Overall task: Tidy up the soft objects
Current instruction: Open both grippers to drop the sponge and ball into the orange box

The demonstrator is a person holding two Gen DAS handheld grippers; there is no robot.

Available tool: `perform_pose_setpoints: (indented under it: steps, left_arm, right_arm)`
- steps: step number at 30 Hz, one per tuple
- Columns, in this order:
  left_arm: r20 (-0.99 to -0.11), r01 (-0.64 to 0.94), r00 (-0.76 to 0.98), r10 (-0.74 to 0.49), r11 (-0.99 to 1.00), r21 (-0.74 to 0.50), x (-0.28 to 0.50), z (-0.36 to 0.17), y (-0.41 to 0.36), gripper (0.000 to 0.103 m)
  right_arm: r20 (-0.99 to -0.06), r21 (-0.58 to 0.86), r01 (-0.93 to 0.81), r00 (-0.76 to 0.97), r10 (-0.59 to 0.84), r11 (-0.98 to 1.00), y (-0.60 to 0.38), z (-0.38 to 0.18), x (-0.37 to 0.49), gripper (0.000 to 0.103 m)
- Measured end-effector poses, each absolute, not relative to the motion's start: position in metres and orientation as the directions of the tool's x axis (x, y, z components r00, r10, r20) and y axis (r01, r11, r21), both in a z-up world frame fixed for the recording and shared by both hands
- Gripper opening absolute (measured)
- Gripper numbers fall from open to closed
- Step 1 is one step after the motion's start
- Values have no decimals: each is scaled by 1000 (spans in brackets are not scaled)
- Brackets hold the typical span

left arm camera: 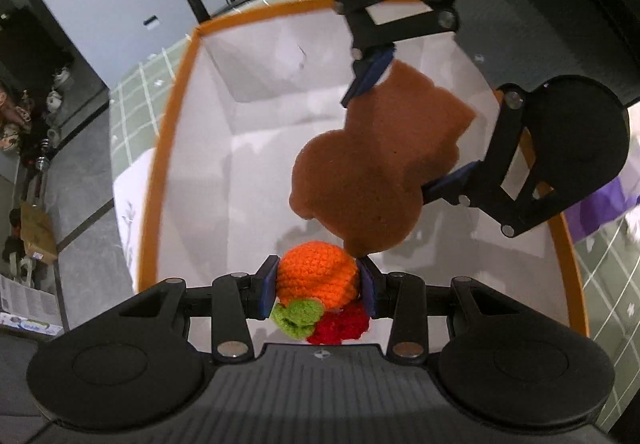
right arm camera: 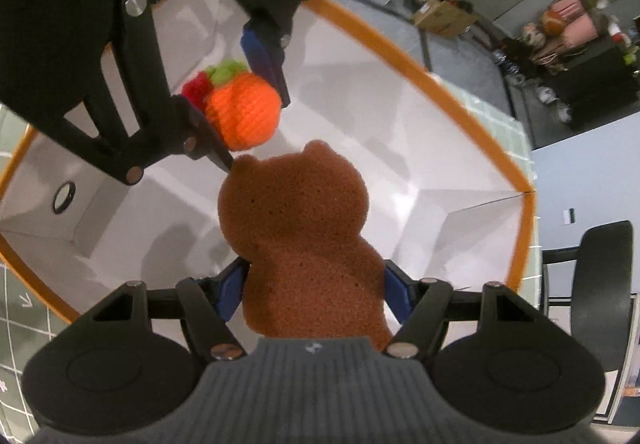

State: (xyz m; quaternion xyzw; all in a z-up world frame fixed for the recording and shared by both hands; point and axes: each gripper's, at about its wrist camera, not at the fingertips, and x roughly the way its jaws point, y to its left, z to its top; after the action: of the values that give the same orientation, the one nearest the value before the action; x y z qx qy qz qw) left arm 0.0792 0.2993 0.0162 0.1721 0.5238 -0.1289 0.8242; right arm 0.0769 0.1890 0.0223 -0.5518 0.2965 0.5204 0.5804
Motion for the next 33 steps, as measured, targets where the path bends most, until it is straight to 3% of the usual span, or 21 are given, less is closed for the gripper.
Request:
perform_pose_setpoints:
  steps: [22, 25, 29, 33]
  left_arm:
    - [-964, 428, 263, -50, 901, 70, 88, -4, 299, 51]
    - [-957, 420, 285, -43, 904, 84, 88, 2, 299, 51]
    - [-950, 407, 311, -38, 908, 97, 83, 17, 298, 51]
    - [-942, 391, 336, -28, 914, 112, 75, 26, 299, 51]
  right_arm:
    - [-959, -220, -935, 155, 236, -279, 197, -6, 83, 72]
    - [-960, -224, -934, 161, 231, -279, 198, -6, 84, 75]
    - [-951, -237, -934, 167, 258, -268, 198, 1, 83, 91]
    - [-925, -303, -919, 220, 309, -252, 192, 17, 80, 91]
